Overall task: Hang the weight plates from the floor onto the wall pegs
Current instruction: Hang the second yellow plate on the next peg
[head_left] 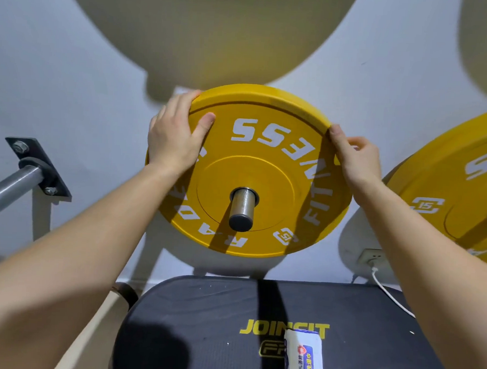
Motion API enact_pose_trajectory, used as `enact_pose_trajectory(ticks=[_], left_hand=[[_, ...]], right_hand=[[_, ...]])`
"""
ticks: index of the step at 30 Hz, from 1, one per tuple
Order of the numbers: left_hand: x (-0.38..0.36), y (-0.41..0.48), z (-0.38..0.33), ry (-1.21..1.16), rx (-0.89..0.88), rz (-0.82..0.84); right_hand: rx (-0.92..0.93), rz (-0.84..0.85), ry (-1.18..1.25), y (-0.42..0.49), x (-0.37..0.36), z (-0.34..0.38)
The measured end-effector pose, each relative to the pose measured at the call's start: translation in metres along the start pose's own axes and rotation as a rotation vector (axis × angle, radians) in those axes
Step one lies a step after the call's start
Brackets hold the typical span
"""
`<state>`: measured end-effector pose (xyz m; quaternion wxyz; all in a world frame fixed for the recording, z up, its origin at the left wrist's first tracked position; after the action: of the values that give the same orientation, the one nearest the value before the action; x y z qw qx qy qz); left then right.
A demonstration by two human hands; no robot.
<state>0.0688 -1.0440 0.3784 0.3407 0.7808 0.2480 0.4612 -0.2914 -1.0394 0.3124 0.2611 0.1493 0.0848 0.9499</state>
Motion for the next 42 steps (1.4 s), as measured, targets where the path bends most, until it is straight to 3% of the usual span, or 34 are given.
enact_pose_trajectory(ticks=[7, 12, 19, 24, 42], left_hand=[[-0.002, -0.031, 0.059, -0.035, 0.206, -0.015], [-0.006, -0.053, 0.083, -0.061, 0.312, -0.036], [-0.020, -0.077, 0.107, -0.046, 0.418, 0.025], [-0.030, -0.092, 0.117, -0.072, 0.412, 0.115], [-0.034, -0.106, 0.120, -0.161, 0.529, 0.081]], right_hand=[[0.189, -0.049, -0.034, -0.009, -0.003, 0.004], [-0.082, -0.047, -0.144, -0.014, 0.007, -0.080], [-0.401, 0.052, 0.129, -0.044, -0.013, -0.131], [-0.355, -0.034, 0.167, -0.037, -0.022, -0.113], [-0.295, -0.085, 0.194, -0.026, -0.021, -0.098]])
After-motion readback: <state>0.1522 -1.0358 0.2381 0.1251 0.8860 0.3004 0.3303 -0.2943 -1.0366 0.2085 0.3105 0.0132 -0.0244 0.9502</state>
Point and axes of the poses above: each hand's wrist, its own y-axis towards the middle knuckle, its own x-axis out of the back of the hand, z = x × y, the point moved 8 cm from there along y, towards the middle knuckle, and after that the axes turned 6 degrees about -z, right-handed, at the moved point
